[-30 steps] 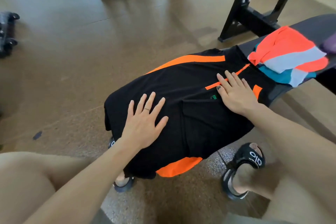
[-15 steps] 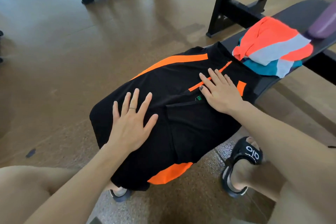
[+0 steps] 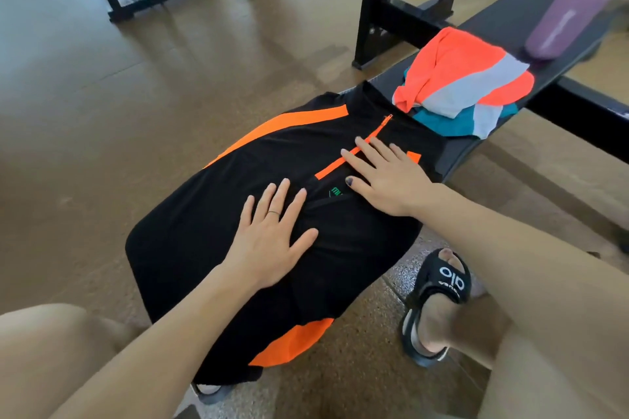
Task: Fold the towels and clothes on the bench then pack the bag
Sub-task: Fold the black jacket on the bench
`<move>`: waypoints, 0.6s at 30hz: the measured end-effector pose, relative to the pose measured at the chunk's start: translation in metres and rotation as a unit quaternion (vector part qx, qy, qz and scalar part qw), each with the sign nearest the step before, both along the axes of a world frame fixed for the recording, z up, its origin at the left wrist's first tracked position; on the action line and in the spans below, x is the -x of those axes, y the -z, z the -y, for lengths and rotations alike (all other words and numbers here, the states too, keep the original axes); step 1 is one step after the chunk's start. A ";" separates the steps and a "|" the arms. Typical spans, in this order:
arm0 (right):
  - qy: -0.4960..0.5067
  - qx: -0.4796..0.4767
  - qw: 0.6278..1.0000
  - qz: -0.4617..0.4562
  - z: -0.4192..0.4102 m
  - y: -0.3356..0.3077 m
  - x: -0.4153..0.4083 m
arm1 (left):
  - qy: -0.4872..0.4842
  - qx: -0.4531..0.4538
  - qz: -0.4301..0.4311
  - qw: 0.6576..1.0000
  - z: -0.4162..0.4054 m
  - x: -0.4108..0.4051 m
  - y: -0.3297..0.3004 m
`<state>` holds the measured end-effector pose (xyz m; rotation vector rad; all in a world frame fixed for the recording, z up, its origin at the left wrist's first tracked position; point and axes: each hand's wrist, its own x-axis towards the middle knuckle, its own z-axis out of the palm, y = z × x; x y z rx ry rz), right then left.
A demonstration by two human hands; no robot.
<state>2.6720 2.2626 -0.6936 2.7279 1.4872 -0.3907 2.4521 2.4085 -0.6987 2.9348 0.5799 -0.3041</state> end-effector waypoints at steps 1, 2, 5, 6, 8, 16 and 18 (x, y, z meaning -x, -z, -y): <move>0.010 -0.002 1.000 0.004 0.000 0.000 -0.001 | 0.002 0.002 0.002 1.000 -0.002 -0.001 -0.003; 0.020 -0.010 1.000 0.007 -0.004 -0.002 -0.001 | 0.001 0.009 0.012 1.000 -0.003 -0.003 -0.009; 0.013 -0.042 0.999 0.013 -0.024 -0.012 0.003 | -0.026 0.031 0.057 0.998 -0.018 -0.023 -0.027; 0.006 -0.051 0.999 0.010 -0.031 -0.015 0.004 | -0.035 0.033 0.066 0.997 -0.027 -0.035 -0.031; 0.002 -0.062 0.998 0.000 -0.045 -0.019 0.001 | -0.046 0.041 0.083 0.995 -0.047 -0.063 -0.038; 0.030 -0.045 0.999 -0.003 -0.072 0.003 -0.026 | -0.051 0.177 0.046 0.982 -0.116 -0.176 -0.044; 0.028 -0.065 0.997 0.021 -0.071 0.013 -0.025 | -0.026 0.194 0.044 0.980 -0.124 -0.200 -0.041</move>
